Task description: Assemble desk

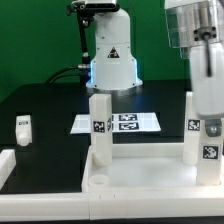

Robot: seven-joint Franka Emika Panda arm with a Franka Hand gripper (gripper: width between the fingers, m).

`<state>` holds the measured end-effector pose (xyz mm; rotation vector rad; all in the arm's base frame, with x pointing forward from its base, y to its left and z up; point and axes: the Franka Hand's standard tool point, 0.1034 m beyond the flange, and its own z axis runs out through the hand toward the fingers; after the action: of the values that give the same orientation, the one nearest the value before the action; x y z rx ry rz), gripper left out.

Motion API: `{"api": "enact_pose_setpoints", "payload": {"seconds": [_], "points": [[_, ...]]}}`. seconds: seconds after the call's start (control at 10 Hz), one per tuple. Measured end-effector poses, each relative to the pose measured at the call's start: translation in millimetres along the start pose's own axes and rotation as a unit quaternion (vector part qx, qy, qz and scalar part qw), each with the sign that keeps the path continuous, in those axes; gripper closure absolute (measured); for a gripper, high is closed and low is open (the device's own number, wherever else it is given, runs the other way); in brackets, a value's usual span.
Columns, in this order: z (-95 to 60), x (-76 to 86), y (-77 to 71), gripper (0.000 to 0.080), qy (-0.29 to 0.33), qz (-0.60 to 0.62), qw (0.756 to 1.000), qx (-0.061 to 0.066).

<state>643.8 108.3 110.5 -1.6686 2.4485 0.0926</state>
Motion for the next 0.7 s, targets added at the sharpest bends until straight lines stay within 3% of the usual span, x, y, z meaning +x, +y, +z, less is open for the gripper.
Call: {"api": "enact_pose_setpoints", "payload": {"seconds": [0.2,0.4,0.5,0.6,0.7], "points": [[-0.4,2.7,-1.1,0.0512,0.001,0.018,1.0,0.002],[0.7,2.9,-0.7,0.0247,0.001,0.017,1.0,0.001],[-0.4,2.9,-1.6,0.0247,0.001,0.011,1.0,0.002],[-13.2,2.1,-5.8,0.0169,-0.004,-0.016,1.0,0.005],[-29.1,3.0,-9.9,0.0155,-0.009,-0.038,0.999,0.004]]}}
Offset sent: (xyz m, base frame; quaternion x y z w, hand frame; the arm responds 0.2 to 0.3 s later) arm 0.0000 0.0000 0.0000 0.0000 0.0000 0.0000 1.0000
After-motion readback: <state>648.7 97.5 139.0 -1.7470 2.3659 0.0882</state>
